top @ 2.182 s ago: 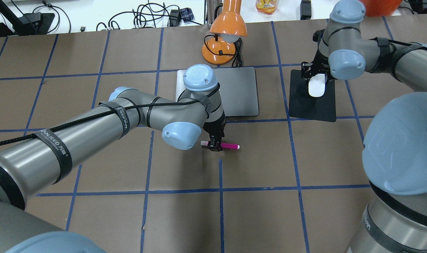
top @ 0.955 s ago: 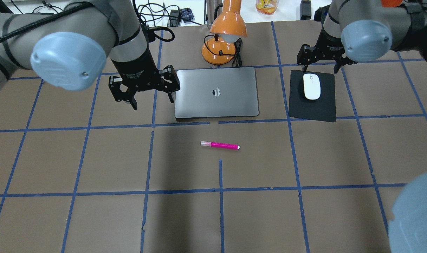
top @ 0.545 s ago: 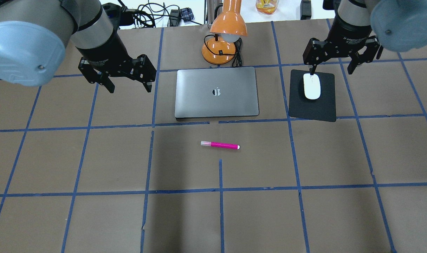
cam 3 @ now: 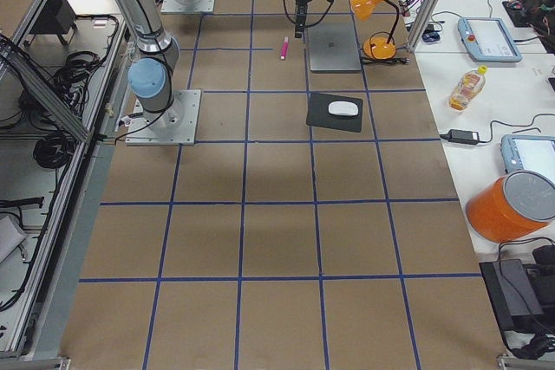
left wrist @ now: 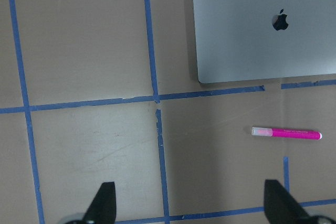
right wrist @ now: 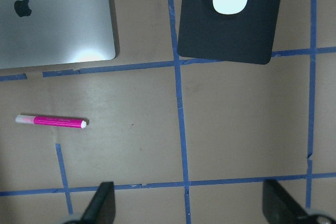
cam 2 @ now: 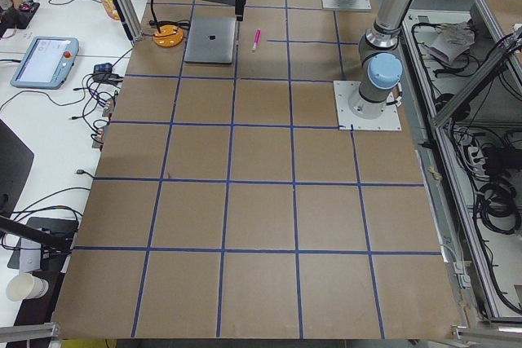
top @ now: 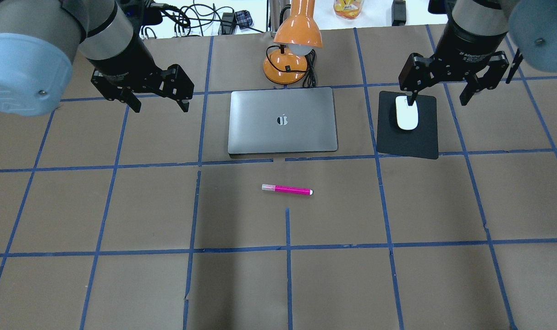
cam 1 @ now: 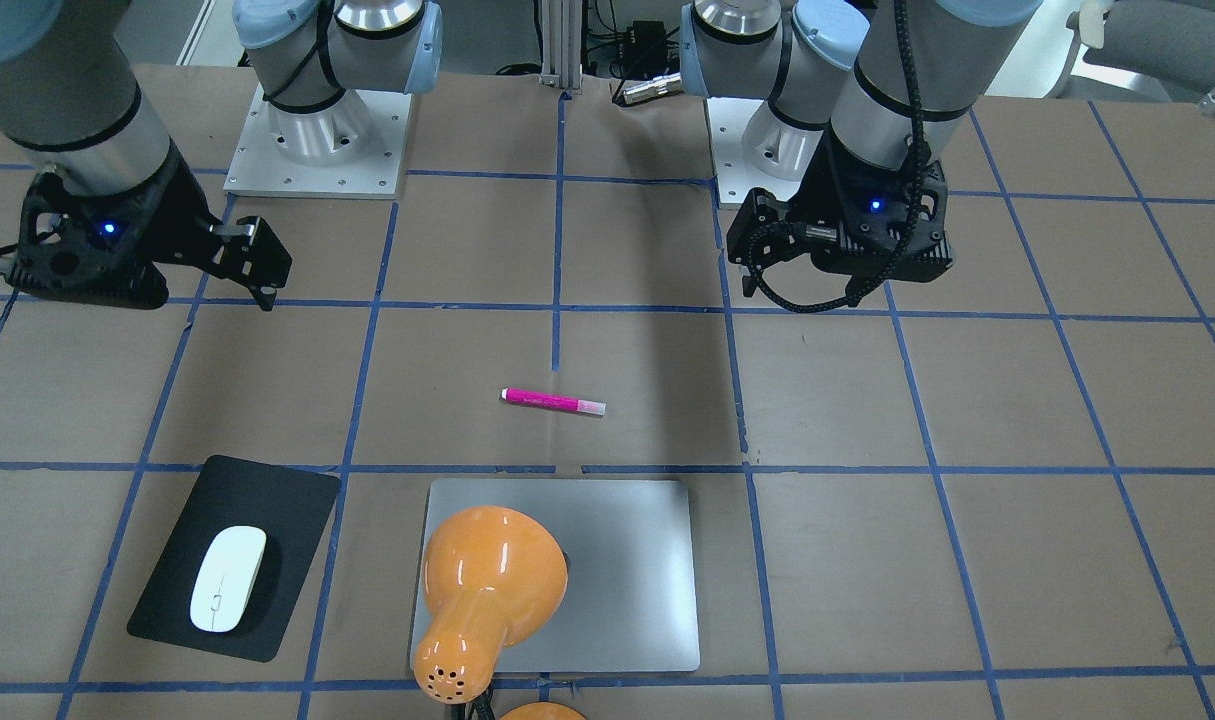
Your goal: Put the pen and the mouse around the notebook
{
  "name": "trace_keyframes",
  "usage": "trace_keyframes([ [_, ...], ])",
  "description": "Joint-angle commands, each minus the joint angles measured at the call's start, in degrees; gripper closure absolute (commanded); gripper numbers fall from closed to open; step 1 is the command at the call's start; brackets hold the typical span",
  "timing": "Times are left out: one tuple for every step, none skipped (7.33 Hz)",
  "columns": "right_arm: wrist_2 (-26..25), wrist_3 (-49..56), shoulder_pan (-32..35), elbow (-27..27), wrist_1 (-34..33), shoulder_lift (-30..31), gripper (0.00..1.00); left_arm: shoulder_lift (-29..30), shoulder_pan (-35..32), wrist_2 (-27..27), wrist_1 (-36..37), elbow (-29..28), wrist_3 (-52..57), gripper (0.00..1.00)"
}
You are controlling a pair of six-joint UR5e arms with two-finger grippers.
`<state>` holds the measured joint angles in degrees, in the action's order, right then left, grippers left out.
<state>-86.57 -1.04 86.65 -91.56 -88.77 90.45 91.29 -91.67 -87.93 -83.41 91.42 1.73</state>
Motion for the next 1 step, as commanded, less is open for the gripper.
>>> trace_keyframes([
  [-1.7, -0.2, 0.0, -4.5, -1.9, 3.2, 0.00, -0.9, 0.3, 0.0, 0.5, 1.5, -0.2, 0.00],
])
